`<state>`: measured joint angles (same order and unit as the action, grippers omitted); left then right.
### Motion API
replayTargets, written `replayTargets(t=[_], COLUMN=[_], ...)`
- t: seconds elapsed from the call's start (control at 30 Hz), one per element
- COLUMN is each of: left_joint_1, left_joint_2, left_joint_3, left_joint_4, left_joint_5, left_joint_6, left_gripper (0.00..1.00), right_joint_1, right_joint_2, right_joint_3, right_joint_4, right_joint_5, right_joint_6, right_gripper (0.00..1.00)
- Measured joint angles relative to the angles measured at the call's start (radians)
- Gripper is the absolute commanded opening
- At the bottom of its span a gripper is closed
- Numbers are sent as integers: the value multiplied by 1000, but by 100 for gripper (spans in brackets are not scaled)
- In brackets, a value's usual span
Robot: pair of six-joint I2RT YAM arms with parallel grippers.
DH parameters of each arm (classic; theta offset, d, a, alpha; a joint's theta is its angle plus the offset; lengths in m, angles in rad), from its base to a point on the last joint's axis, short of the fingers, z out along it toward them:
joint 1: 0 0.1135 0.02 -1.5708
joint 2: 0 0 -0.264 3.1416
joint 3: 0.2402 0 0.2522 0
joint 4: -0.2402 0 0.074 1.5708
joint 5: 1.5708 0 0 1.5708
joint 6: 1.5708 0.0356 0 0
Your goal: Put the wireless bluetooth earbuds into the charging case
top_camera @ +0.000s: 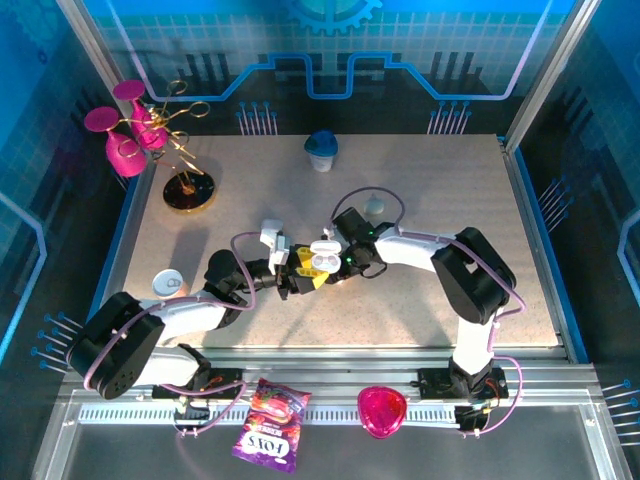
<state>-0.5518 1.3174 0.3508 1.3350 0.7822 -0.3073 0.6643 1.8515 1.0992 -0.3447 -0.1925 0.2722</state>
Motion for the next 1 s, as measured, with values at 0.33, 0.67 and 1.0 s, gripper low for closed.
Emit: replayTargets(t=[0.33, 0.67, 1.0], left_joint_1=[1, 4, 6], left_joint_2=[-3, -4, -5], left_joint_3=[0, 0, 0], left_joint_4=[-6, -6, -7], left_joint_5=[0, 0, 0], left_joint_6=[3, 3, 3], left_gripper=[31, 31, 31], right_joint_1=[5, 15, 16], right_joint_2=[-55, -153, -127], right_joint_3=[-61, -100, -60], right_joint_4=[-6, -5, -62], right_joint_5=[-4, 7, 47], right_joint_6=[16, 42, 0], right_gripper=[50, 49, 42])
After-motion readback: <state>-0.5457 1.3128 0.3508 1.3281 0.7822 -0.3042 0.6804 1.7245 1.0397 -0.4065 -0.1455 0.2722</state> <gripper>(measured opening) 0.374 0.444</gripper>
